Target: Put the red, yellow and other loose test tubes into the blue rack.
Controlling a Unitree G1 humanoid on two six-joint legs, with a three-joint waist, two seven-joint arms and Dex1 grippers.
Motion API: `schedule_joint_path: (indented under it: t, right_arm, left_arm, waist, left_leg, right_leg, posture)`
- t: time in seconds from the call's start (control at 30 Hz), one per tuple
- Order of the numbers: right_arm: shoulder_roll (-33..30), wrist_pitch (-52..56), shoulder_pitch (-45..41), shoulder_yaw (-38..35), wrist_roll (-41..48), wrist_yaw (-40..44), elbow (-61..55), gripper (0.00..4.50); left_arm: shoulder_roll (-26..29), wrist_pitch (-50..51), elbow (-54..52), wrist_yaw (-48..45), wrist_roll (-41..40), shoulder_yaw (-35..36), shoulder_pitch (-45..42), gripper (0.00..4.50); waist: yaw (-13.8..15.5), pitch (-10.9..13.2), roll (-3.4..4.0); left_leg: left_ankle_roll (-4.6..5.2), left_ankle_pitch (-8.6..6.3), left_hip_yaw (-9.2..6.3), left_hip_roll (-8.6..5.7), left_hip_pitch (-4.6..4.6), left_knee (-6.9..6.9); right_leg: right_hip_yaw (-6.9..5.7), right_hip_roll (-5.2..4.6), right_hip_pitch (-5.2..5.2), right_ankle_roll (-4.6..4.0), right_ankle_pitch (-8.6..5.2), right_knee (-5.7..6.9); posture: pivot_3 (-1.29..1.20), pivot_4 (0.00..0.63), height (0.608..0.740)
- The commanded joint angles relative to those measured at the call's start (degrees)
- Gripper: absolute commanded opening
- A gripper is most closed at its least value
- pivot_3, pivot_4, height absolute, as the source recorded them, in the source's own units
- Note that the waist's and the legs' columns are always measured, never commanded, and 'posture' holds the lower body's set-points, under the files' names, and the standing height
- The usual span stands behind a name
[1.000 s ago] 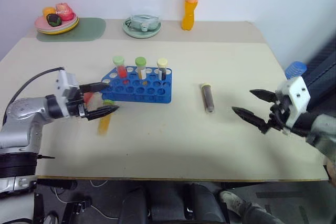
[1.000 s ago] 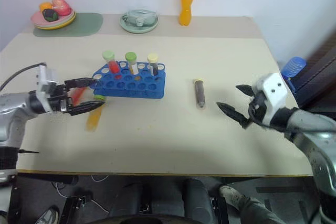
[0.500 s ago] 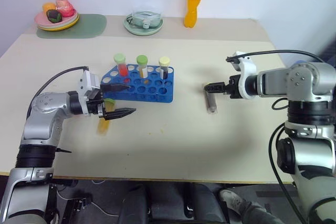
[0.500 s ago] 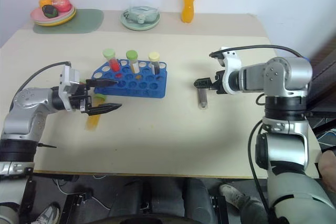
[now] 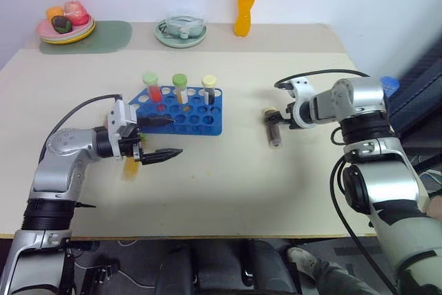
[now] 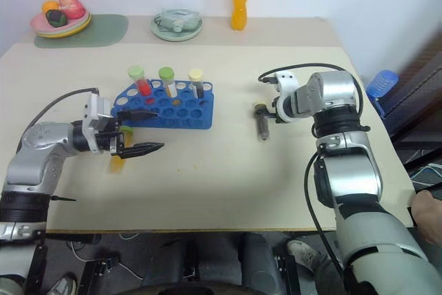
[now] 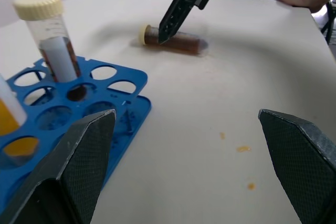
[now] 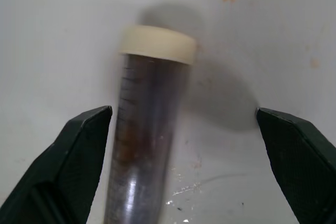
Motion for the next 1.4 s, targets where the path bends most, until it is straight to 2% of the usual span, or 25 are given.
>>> schedule_joint_path:
  t: [0.03, 0.2, 0.23, 0.27, 0.43, 0.57, 0.63, 0.7, 0.77, 0.93, 1.03, 1.17, 1.4]
  right_arm:
    - [1.5, -4.3, 0.3, 4.3, -4.0, 2.2, 2.5, 3.65]
    - [1.7, -5.7, 1.1, 6.9, -6.8, 5.4, 1.6, 1.2]
    - [1.4, -6.1, 1.3, 7.8, -7.5, 6.3, 0.9, 0.91]
    - [0.9, -7.0, 1.7, 8.9, -8.4, 7.2, 0.0, 0.83]
    - [-5.7, -14.2, 6.5, 16.3, -11.7, 16.0, -14.3, 0.83]
    - [-8.4, -20.9, 13.5, 10.7, -4.5, 25.4, -32.3, 0.83]
    - [-7.6, -23.8, 16.6, 6.5, -0.9, 27.3, -39.3, 0.83]
    - [-2.8, -35.8, 21.0, 1.5, 2.5, 27.7, -45.3, 0.83]
    - [1.2, -46.0, 24.3, -0.1, 4.5, 30.4, -48.1, 0.83]
    - [12.1, -60.2, 26.9, 1.8, 1.5, 26.2, -42.6, 0.83]
    - [15.5, -66.0, 26.9, 2.2, 0.3, 25.9, -38.4, 0.83]
    - [22.3, -81.2, 24.7, 4.6, -7.0, 21.0, -22.7, 0.83]
    - [26.7, -95.4, 20.3, 3.4, -10.9, 17.7, -4.5, 0.83]
  left_arm:
    - [0.6, 0.4, -3.1, 0.4, -1.1, 0.8, 0.5, 4.5]
    - [0.7, 1.0, -3.9, 0.9, -1.3, 1.0, 1.1, 4.5]
    - [0.8, 1.0, -4.0, 1.0, -1.3, 1.0, 1.2, 4.5]
    - [0.9, 1.1, -4.0, 1.1, -1.3, 1.0, 1.3, 4.5]
    - [0.6, 1.4, -3.9, 1.8, -1.3, 1.0, 1.1, 4.5]
    - [0.8, 1.3, -3.3, 2.1, -1.4, 1.6, 1.4, 4.5]
    - [0.9, 1.1, -2.9, 2.1, -1.3, 1.8, 1.5, 4.5]
    - [1.2, 0.8, -2.4, 2.0, -1.0, 2.0, 1.6, 4.5]
    - [1.4, 0.8, -2.0, 2.1, -1.1, 2.3, 1.6, 4.5]
    - [2.7, 1.1, -2.2, 2.4, -1.4, 3.8, 2.7, 4.5]
    - [3.3, 1.7, -3.0, 2.9, -2.1, 4.8, 3.7, 4.5]
    - [4.6, 0.3, -2.9, 3.8, -1.9, 8.2, 7.3, 4.5]
    - [2.9, -4.5, -2.4, 8.5, -1.1, 12.7, 11.1, 4.5]
  waist:
    - [-0.4, 0.0, -0.05]
    - [-1.0, 0.0, -0.03]
    - [-1.0, 0.0, -0.03]
    - [-1.0, 0.0, -0.03]
    - [-0.7, 0.0, 0.0]
    - [0.2, 0.0, 0.04]
    - [0.2, 0.1, 0.12]
    - [0.4, 0.1, 0.13]
    - [0.5, 0.1, 0.14]
    - [0.6, 0.1, 0.11]
    - [0.6, 0.1, 0.15]
    - [0.3, 0.1, 0.18]
    - [0.4, 0.1, 0.21]
  left_leg:
    - [0.0, 0.0, -0.01, 0.01, 0.09, 0.0]
    - [0.0, 0.0, -0.04, 0.04, 0.27, -0.03]
    - [-0.01, 0.0, -0.03, 0.05, 0.26, -0.03]
    - [-0.01, 0.0, -0.03, 0.06, 0.27, -0.03]
    - [-0.04, 0.02, -0.03, 0.06, 0.25, -0.04]
    - [-0.03, 0.01, -0.06, 0.03, 0.09, -0.04]
    - [-0.04, 0.02, 0.0, 0.04, -0.05, -0.04]
    - [-0.1, 0.06, 0.0, 0.09, -0.07, -0.05]
    - [-0.15, 0.08, -0.04, 0.14, -0.07, -0.08]
    - [-0.17, 0.09, -0.04, 0.12, -0.07, -0.05]
    - [-0.18, 0.1, -0.05, 0.12, -0.07, -0.06]
    - [-0.18, 0.1, -0.03, 0.13, -0.06, -0.06]
    - [-0.26, 0.14, -0.04, 0.16, -0.07, -0.09]
  right_leg:
    - [0.0, 0.0, 0.09, -0.01, 0.01, 0.0]
    - [0.0, 0.03, 0.25, -0.02, 0.0, 0.01]
    - [0.0, 0.03, 0.25, -0.02, 0.0, 0.01]
    - [0.0, 0.03, 0.24, -0.02, 0.0, 0.01]
    - [0.0, 0.03, 0.25, -0.02, 0.0, -0.01]
    - [0.0, 0.02, 0.14, -0.02, 0.0, -0.03]
    - [0.0, 0.03, -0.1, -0.01, 0.01, -0.01]
    - [0.0, 0.1, -0.18, -0.01, 0.01, 0.03]
    - [-0.01, 0.18, -0.17, -0.02, 0.01, 0.02]
    - [-0.01, 0.18, -0.12, -0.02, 0.01, 0.01]
    - [-0.01, 0.18, -0.14, -0.03, 0.01, 0.03]
    - [-0.01, 0.18, -0.15, -0.03, 0.0, 0.02]
    - [-0.01, 0.19, -0.17, -0.05, 0.0, 0.07]
  posture:
    - [0.0, 0.15, 0.74]
    - [0.0, 0.15, 0.74]
    - [0.0, 0.15, 0.74]
    - [0.0, 0.15, 0.74]
    - [0.0, 0.15, 0.74]
    - [0.0, 0.15, 0.74]
    - [0.0, 0.15, 0.74]
    - [0.0, 0.15, 0.74]
    - [0.0, 0.15, 0.74]
    - [0.0, 0.15, 0.74]
    - [0.0, 0.15, 0.74]
    - [0.0, 0.15, 0.74]
    - [0.0, 0.15, 0.74]
